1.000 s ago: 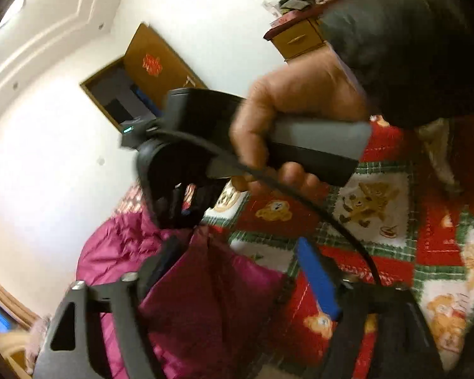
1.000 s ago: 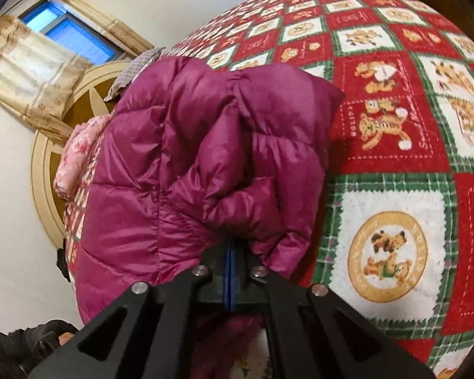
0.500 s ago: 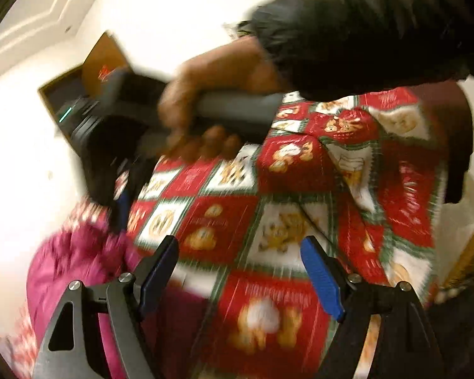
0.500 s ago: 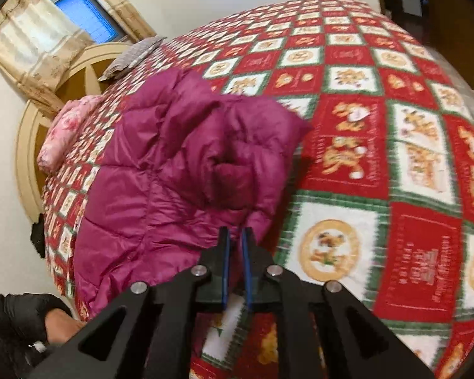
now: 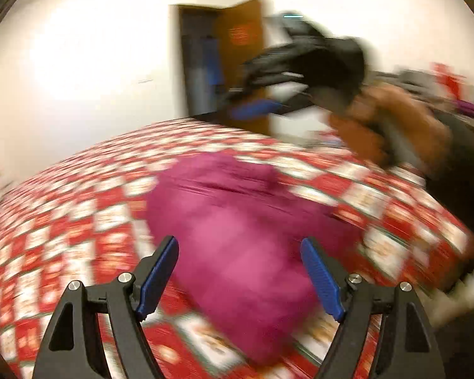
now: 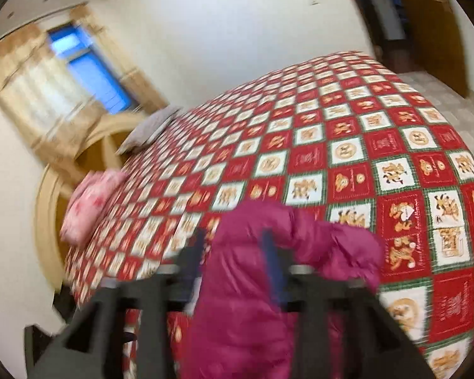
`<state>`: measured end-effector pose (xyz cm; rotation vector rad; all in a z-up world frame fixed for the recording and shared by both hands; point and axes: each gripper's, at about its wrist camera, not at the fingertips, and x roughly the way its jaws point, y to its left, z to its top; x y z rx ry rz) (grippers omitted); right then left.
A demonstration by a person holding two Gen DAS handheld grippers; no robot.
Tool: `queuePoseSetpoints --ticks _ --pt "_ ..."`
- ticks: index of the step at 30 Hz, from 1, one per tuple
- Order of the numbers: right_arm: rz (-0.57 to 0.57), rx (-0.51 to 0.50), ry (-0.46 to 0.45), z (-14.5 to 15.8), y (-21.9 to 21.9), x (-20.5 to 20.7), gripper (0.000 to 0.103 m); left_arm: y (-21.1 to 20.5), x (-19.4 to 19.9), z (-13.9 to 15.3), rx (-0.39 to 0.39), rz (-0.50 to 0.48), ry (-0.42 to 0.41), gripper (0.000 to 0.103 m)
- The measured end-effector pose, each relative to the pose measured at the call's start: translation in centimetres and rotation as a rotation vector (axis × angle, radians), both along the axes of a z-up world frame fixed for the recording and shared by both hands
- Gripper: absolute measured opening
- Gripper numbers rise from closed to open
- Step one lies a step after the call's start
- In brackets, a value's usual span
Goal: Fold large clothes
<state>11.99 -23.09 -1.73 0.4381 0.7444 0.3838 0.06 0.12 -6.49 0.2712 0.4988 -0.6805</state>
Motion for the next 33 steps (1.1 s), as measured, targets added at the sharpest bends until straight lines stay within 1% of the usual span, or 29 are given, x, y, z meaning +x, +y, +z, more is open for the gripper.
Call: queuePoseSetpoints --ticks 1,2,3,4,5,6,8,9,10,13,14,15,16,18,20,23,26,30,33 --pt "-0.043 -0.012 0.008 -0.5 0.3 0.6 0.057 -0.8 2.2 0.4 0.004 0.108 0.011 0.08" --pt "-0.098 -0.041 0.025 -1.4 0.7 1.3 0.057 -1.2 3.9 0.5 0.0 0.19 0.029 0.08" --pt "-0.149 -0.074 0.046 -2.4 1.0 2.0 0.051 -1.7 6.0 0.6 -0.015 0.273 0.066 0.08" --pt "-0.191 -0.098 0.058 -3.7 1.1 2.4 0.046 -2.3 8.4 0.4 -0.047 0.345 0.112 0.08" --pt "-0.217 -0.119 0.066 -4.6 1.0 2.8 0.035 -2.8 10.4 0.0 -0.069 0.406 0.149 0.08" --pt "-0.253 -0.163 0.076 -5.9 0.8 3.0 0.033 -3.4 11.4 -0.3 -0.071 0.443 0.161 0.08" --pt "-0.304 -0.259 0.062 -7.4 -0.2 3.1 0.032 -5.6 14.0 -1.5 -0.036 0.54 0.174 0.08" --pt "-0.325 -0.308 0.052 -8.4 -0.7 3.1 0.032 -6.6 14.8 -2.2 -0.019 0.56 0.174 0.08" --pt "-0.331 -0.324 0.055 -9.2 -1.2 3.0 0.032 -7.5 15.3 -2.9 0.002 0.569 0.17 0.08" --pt "-0.333 -0.321 0.096 -12.1 -2.9 3.2 0.032 -9.5 16.5 -5.6 0.102 0.587 0.157 0.08" --pt "-0.335 -0.327 0.096 -13.2 -3.4 3.2 0.032 -10.0 16.7 -6.2 0.105 0.585 0.156 0.08" --pt "-0.333 -0.318 0.096 -13.9 -3.8 3.2 0.032 -9.7 16.9 -6.1 0.098 0.583 0.157 0.08" --pt "-0.331 -0.292 0.098 -14.5 -4.3 3.3 0.032 -9.7 17.1 -6.4 0.089 0.587 0.16 0.08" --pt "-0.336 -0.269 0.109 -15.0 -4.6 3.5 0.032 -9.8 17.8 -7.3 0.096 0.604 0.164 0.084" --pt "-0.343 -0.293 0.115 -15.1 -4.3 3.7 0.033 -9.9 18.4 -8.1 0.109 0.622 0.169 0.088" --pt "-0.335 -0.334 0.116 -15.3 -3.6 4.0 0.033 -9.9 19.2 -9.2 0.114 0.634 0.194 0.09" --pt "-0.318 -0.322 0.146 -16.0 -3.8 4.7 0.034 -10.0 20.0 -10.0 0.123 0.638 0.22 0.091" --pt "-0.31 -0.372 0.153 -16.3 -3.2 4.9 0.034 -9.7 20.8 -10.9 0.112 0.643 0.266 0.093" --pt "-0.314 -0.396 0.154 -16.6 -2.9 5.2 0.034 -9.6 21.3 -11.5 0.106 0.645 0.284 0.093"
